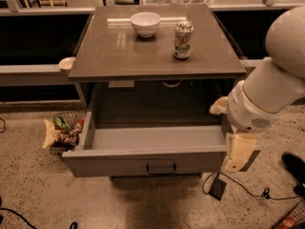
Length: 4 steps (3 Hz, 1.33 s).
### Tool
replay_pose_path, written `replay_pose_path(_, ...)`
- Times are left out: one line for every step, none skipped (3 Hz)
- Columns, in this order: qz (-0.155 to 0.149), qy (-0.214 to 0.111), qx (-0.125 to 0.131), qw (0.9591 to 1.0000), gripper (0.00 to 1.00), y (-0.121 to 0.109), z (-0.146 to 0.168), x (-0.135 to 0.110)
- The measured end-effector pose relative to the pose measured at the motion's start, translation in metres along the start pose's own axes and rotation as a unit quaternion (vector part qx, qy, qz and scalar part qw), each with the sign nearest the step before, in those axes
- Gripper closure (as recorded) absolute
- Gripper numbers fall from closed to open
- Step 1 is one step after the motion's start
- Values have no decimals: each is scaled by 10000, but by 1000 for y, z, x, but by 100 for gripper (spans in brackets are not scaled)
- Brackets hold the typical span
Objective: Close top drawer
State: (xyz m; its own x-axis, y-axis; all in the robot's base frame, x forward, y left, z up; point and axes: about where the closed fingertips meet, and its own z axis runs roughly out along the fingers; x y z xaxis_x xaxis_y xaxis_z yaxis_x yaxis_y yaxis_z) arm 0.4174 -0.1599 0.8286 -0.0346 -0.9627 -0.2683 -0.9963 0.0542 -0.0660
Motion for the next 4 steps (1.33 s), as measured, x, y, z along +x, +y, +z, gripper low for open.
replay_pose_path(-85, -159, -231, 9996, 37, 7, 28, -5)
replay_pose_path(-36, -182, -501, 9986, 62, 14, 64, -4)
replay_pose_path(51, -147, -799, 9967, 84, 23, 103, 1)
replay_pose_path(157, -100, -1071, 9941, 100, 35, 138, 9)
